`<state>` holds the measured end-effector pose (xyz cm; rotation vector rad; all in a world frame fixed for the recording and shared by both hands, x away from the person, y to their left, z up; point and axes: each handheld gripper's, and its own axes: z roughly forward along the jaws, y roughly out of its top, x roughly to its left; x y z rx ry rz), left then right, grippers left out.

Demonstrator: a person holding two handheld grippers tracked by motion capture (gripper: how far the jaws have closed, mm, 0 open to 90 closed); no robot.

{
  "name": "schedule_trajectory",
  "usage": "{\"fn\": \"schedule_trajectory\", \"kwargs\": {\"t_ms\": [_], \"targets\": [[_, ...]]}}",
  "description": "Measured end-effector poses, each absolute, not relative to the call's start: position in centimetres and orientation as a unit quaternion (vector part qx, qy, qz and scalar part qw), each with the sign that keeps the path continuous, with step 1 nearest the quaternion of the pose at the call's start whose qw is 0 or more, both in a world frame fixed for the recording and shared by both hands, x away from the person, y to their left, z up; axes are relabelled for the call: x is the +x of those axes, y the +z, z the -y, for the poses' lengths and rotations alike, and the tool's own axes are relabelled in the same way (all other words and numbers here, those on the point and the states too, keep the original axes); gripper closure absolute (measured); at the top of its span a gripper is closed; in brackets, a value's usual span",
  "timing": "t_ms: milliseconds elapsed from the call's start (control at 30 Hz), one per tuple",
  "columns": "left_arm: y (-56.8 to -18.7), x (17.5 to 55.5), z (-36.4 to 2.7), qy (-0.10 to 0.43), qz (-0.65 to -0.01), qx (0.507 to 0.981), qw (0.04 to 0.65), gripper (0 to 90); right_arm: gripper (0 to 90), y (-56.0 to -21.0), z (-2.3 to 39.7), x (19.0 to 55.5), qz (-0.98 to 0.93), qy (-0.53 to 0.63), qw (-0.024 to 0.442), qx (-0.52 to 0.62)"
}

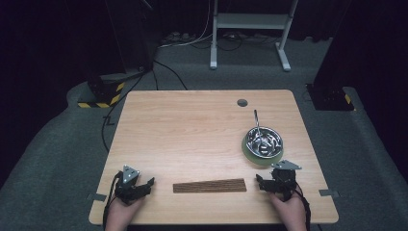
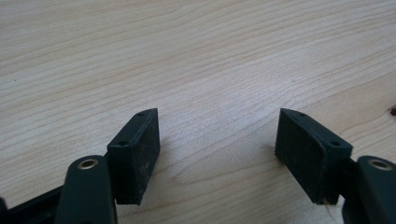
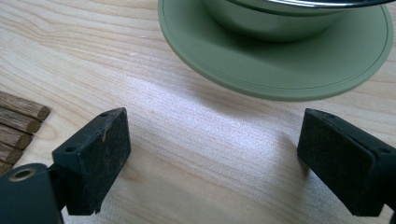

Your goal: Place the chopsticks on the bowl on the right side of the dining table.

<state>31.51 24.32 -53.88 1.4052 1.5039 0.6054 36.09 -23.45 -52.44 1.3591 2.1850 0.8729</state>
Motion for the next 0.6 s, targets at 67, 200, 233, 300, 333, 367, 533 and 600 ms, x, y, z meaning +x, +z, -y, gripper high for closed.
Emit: {"fn": "schedule_trajectory", "kwargs": {"t_ms": [67,200,233,300,333,367,533,600], "targets": [[-53.9,31.5,-24.3,0.248,-0.616,0.575,0.478,30.6,9.0,-52.4,23.4,36.0,-0.787,0.313,0.208,0.490],[-53.9,31.5,-24.3,0.248,-0.616,0.576,0.478,30.6,11.5,-52.4,23.4,35.8,-0.790,0.315,0.206,0.485],[-53.9,31.5,-24.3,0.248,-0.616,0.576,0.478,30.6,13.8,-52.4,23.3,35.7,-0.788,0.319,0.212,0.482],[-53.9,31.5,-24.3,0.248,-0.616,0.576,0.477,30.6,18.6,-52.2,23.0,35.4,-0.787,0.319,0.206,0.486],[-53.9,31.5,-24.3,0.248,-0.616,0.576,0.478,30.6,18.5,-52.1,22.7,35.2,-0.790,0.321,0.205,0.481],[-53.9,31.5,-24.3,0.248,-0.616,0.576,0.477,30.6,18.7,-52.1,22.4,35.0,-0.792,0.323,0.205,0.475],[-53.9,31.5,-24.4,0.248,-0.615,0.579,0.474,30.7,22.6,-51.7,21.0,34.3,-0.803,0.338,0.206,0.445],[-53.9,31.5,-24.3,0.248,-0.616,0.575,0.478,30.7,23.3,-51.5,20.5,34.0,-0.807,0.339,0.203,0.438]]}}
